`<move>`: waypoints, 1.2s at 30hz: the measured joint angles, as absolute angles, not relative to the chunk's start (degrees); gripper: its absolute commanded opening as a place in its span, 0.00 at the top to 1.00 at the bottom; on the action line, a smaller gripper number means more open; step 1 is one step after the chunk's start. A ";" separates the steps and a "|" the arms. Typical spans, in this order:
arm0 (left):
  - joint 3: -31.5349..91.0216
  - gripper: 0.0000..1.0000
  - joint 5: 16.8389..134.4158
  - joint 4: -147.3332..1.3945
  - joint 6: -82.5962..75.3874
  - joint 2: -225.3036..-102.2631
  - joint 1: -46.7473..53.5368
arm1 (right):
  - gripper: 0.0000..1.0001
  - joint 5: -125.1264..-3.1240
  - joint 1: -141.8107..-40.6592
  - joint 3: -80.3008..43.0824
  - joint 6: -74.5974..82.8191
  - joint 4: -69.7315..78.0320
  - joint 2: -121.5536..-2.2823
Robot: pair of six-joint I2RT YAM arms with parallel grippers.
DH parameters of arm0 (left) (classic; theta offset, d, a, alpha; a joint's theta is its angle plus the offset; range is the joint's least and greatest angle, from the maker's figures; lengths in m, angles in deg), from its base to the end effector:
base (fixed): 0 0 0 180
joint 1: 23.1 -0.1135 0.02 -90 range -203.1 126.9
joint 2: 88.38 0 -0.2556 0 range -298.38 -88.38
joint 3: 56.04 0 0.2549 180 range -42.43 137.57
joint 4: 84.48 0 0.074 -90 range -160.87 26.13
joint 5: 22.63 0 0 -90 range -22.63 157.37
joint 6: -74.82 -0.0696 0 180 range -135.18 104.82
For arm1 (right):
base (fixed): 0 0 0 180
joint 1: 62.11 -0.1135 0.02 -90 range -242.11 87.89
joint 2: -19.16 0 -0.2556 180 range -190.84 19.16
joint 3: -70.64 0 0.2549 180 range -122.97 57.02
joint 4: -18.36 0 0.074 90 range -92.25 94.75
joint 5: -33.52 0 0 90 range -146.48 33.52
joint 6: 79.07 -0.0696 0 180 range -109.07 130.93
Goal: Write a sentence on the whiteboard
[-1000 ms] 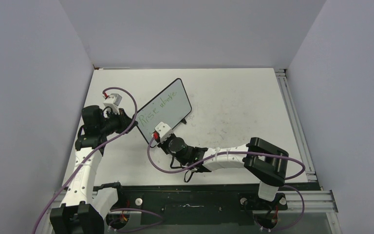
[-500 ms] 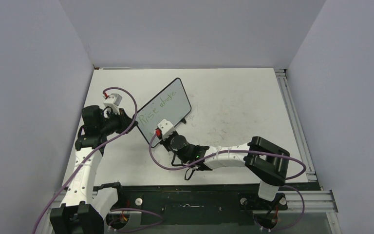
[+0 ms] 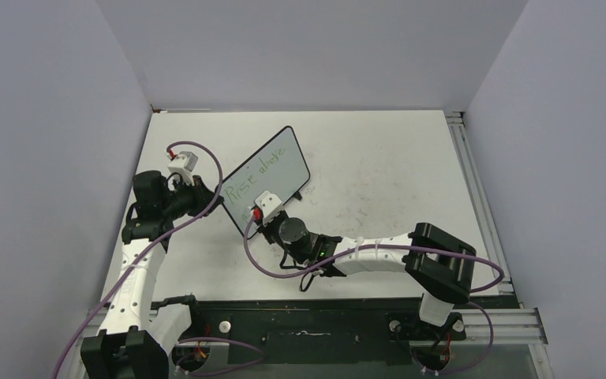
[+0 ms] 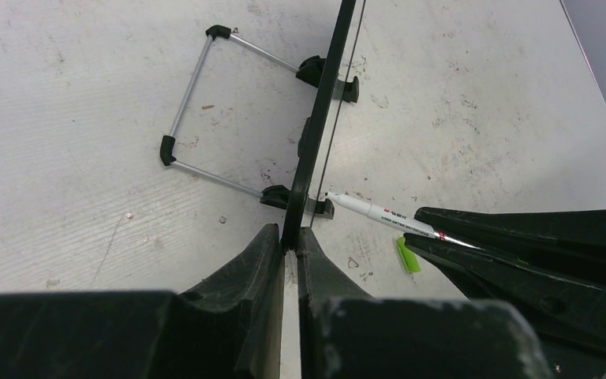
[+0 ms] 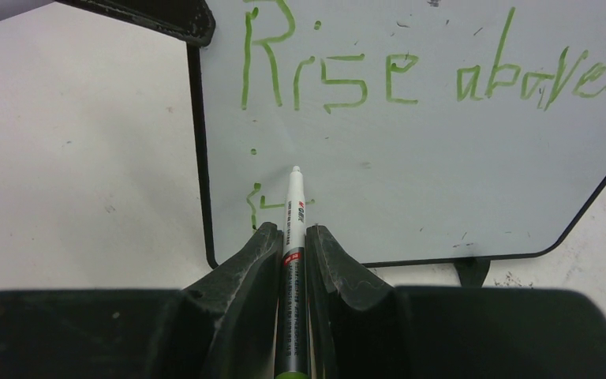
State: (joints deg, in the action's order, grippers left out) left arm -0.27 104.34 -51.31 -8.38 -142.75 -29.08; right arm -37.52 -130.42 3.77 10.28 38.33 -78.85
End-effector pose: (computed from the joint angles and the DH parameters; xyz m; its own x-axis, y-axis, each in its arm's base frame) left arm 0.2392 -0.0170 0.2592 -0.5703 -0.1549 -0.8067 0.3603 0.8354 -0.4151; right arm 0.1729 0.3735 0.2077 -0.0802 -0.1727 -0.9817 -0.7601 0.6477 -0.0518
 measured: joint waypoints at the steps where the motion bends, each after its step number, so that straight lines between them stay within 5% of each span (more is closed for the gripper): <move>1: -0.27 1.00 104.34 -51.31 -8.38 -142.75 -29.08 | 0.95 -37.74 -130.44 3.64 10.28 38.37 -78.85; 36: -0.27 1.00 104.05 -51.31 -8.40 -142.77 -29.08 | 0.95 -38.49 -130.44 2.04 11.77 38.11 -81.02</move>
State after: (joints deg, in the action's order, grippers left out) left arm -0.27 104.05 -51.31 -8.40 -142.77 -29.08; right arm -38.49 -130.44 2.04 11.77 38.11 -81.02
